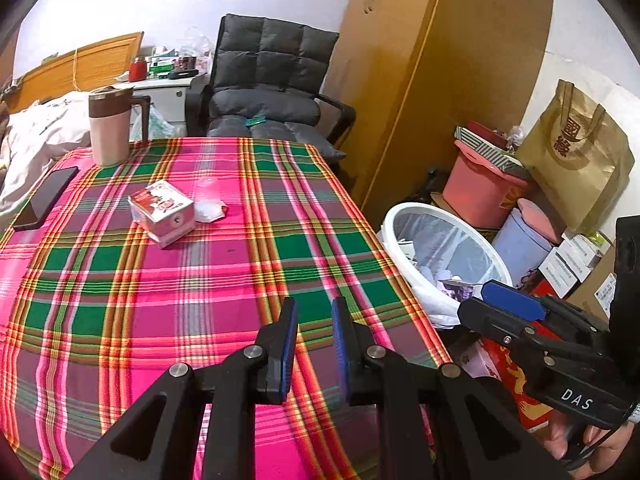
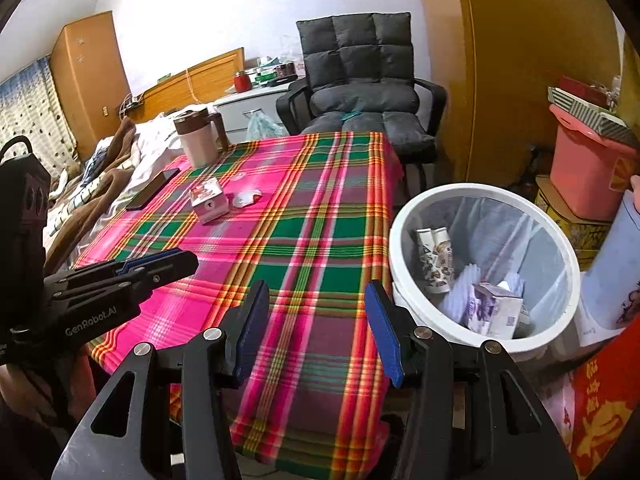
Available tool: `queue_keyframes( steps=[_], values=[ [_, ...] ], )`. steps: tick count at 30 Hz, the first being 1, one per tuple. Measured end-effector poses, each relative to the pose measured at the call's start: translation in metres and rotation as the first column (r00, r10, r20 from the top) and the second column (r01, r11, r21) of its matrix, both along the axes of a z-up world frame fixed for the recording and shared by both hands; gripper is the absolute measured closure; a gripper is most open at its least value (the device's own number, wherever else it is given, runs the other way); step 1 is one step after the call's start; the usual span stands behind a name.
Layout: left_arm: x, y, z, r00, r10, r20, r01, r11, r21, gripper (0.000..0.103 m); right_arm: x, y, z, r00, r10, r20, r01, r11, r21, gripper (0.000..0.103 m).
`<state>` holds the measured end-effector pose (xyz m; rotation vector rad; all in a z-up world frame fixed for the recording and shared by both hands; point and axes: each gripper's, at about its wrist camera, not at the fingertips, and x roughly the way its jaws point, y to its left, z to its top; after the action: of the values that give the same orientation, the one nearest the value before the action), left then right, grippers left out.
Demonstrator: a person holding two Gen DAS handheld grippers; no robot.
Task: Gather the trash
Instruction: 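Move both open tools back over the table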
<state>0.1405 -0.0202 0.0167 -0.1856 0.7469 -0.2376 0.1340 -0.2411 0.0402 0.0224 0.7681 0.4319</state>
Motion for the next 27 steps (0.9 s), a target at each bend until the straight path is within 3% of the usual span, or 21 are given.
queue_keyframes(
  steps=[16,21,27],
  values=[
    [0.02,0.058,-0.008,0.989,0.146,-0.026,-0.146,0.989,0.008,0.086,0.022,0.029,-0.001,0.996,0.085,-0.009,-0.085,0.996,0.017,0.051],
    [0.033,0.077,-0.011,0.982,0.185,-0.033,-0.185,0.983,-0.002,0.063,0.034,0.037,0.0,0.994,0.106,-0.006,-0.106,0.994,0.019,0.051],
    [0.062,0.088,-0.017,0.976,0.213,-0.049,-0.212,0.977,0.021,0.063,0.043,0.038,0.001,0.994,0.113,0.001,-0.113,0.993,0.018,0.051]
  ],
)
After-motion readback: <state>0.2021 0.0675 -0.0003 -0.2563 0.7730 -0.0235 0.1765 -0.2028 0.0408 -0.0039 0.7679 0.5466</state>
